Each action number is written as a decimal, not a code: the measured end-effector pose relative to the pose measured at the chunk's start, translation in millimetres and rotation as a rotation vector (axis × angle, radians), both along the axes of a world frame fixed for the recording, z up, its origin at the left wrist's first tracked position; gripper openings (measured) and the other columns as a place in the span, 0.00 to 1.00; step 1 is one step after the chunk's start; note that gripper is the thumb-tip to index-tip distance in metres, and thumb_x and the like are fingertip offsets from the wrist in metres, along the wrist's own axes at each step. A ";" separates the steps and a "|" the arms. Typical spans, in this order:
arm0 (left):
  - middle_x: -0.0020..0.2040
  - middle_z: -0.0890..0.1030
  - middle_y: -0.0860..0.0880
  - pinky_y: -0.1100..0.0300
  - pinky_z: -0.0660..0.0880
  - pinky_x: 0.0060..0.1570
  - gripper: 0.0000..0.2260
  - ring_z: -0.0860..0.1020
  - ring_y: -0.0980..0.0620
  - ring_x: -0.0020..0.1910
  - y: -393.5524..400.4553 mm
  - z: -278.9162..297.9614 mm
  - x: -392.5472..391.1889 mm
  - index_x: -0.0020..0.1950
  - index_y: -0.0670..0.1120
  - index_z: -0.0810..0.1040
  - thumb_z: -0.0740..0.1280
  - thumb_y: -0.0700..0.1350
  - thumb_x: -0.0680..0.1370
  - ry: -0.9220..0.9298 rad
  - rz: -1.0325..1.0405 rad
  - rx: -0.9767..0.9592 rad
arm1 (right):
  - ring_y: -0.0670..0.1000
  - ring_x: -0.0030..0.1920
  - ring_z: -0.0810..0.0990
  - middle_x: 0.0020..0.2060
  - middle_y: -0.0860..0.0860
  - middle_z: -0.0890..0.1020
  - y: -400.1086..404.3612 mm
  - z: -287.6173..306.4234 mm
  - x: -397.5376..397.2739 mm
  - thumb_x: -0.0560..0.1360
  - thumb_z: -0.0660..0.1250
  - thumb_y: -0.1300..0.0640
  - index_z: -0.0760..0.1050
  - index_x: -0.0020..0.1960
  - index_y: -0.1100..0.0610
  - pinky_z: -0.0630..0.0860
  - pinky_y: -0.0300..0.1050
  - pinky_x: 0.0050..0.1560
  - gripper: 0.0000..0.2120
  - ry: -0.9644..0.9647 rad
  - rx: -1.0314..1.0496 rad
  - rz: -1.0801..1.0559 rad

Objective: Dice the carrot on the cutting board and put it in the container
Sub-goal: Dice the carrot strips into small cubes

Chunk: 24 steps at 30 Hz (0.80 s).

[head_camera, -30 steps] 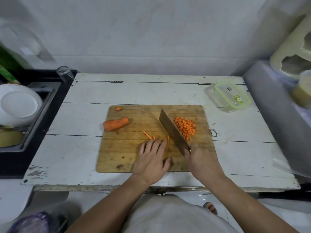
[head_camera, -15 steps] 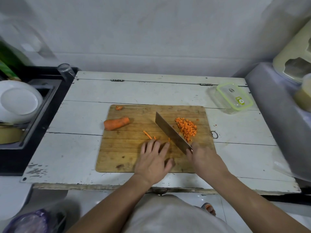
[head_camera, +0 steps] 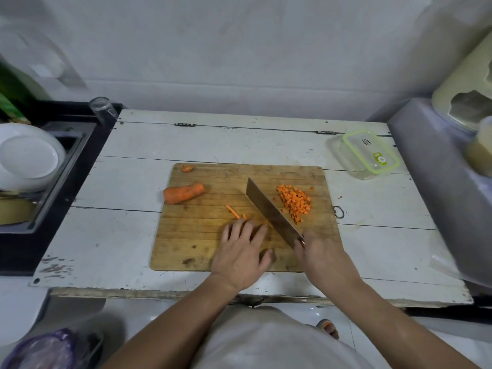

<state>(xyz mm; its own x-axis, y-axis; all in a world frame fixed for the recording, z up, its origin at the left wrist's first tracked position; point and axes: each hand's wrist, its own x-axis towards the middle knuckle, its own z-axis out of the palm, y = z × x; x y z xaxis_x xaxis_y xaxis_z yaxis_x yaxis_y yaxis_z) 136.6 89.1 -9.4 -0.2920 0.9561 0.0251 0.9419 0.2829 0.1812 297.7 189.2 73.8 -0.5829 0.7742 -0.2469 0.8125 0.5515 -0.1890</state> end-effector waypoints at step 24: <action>0.67 0.74 0.51 0.57 0.68 0.70 0.16 0.70 0.53 0.68 -26.5 4.3 -21.6 0.69 0.45 0.78 0.63 0.45 0.82 -0.295 0.052 0.337 | 0.56 0.37 0.79 0.37 0.51 0.80 -1.1 5.6 -4.1 0.83 0.56 0.45 0.71 0.51 0.52 0.78 0.53 0.36 0.12 0.131 -0.092 -0.115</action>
